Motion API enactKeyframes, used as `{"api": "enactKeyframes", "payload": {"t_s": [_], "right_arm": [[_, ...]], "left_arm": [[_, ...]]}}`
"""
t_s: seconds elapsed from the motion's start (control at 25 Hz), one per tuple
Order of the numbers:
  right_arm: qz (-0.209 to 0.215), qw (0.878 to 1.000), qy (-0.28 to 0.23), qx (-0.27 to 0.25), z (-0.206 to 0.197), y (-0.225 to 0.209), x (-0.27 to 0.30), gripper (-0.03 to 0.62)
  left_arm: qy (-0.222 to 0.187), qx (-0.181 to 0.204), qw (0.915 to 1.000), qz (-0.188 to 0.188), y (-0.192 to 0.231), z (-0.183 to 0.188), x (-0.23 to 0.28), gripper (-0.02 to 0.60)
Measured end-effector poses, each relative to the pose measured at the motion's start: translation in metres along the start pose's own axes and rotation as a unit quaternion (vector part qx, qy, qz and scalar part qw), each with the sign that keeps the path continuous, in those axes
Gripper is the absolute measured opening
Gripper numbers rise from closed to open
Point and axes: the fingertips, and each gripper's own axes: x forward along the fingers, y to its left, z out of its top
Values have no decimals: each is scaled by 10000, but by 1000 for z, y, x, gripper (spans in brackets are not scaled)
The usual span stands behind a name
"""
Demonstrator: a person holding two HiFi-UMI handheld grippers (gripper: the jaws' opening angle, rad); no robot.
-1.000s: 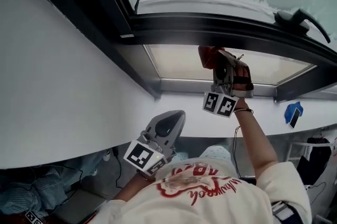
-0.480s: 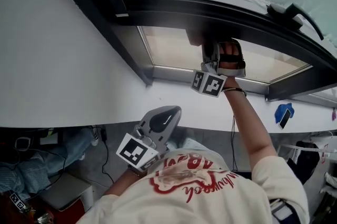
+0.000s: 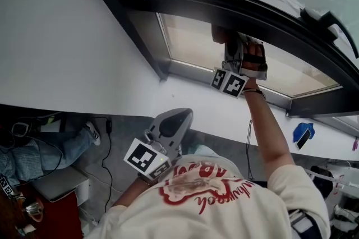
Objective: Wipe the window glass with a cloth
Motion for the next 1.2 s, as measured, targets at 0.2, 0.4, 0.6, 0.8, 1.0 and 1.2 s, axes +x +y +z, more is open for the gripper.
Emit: {"api": "enactKeyframes", "payload": {"t_s": [0.2,0.4,0.6,0.8,1.0,1.2], "right_arm": [[115,9999,-61,20,-6,17,-1,75],[307,9994,104,106,-12,38,-4,75],[476,9986,212,96,-18,54,-4,75],[635,9977,239,52,-13,69,-9,75],[815,9963,260,14,-17,88,-10,75],[1012,9942,370,4,-28,111,-5,77]], "left_arm": [[153,23,9998,-79,5,-11,1,21],[135,-156,9997,-129,18,-7,4,21],[118,-164,9996,-201,24,-3,6,21],[169,-206,9996,-90,28,-7,-7,21],[172,-239,9996,-25,29,-9,-9,21],[225,-232,9995,27,36,-11,-4,21]]}}
